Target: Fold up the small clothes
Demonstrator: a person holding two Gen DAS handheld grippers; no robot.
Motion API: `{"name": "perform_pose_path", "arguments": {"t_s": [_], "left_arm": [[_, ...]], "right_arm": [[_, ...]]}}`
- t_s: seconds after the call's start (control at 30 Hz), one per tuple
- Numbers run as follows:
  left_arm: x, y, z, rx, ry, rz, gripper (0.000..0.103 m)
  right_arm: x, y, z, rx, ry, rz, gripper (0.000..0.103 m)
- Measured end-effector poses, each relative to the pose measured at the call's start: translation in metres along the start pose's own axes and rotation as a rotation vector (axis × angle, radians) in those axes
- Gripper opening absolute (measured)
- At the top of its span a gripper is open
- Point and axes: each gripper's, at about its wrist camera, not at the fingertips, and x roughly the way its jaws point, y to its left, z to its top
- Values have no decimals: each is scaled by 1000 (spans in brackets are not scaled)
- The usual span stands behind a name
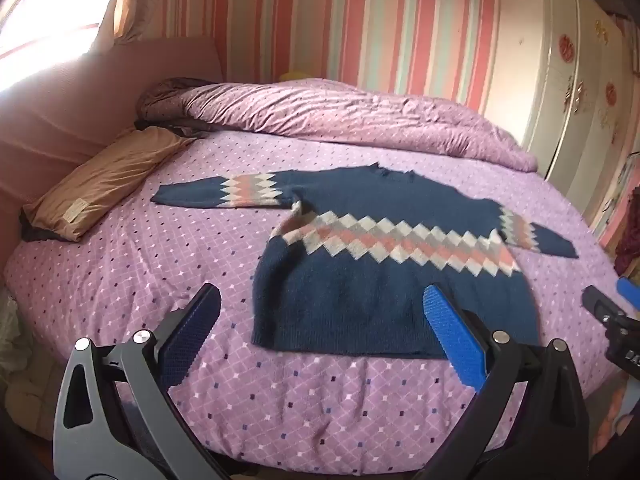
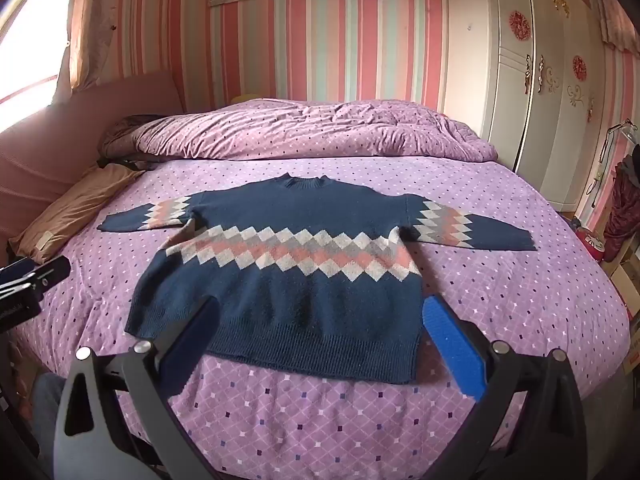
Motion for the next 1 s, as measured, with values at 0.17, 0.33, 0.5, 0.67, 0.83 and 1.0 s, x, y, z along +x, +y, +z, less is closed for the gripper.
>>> {"name": "perform_pose_path", "arguments": {"t_s": [0.17, 0.33, 0.5, 0.67, 0.83, 1.0], "left_arm": [[-6, 3, 1, -7, -46, 23, 100], [-5, 4, -2, -12, -33, 32, 100], [-3, 3, -4, -13, -28, 36, 100], [-3, 3, -5, -12, -31, 35, 100], [-3, 2, -5, -10, -31, 29, 100], [-3, 3, -6, -10, -25, 28, 100]], "right_arm": [[-1, -1, 1, 4, 1, 5, 102], [-2, -2, 2, 4, -2, 7, 102], [2, -5, 1, 8, -4, 9, 102], [-2, -1, 6, 5, -5, 7, 102], [-1, 1, 8, 4, -6, 7, 102], [-1, 1, 8, 4, -6, 4, 102]]}}
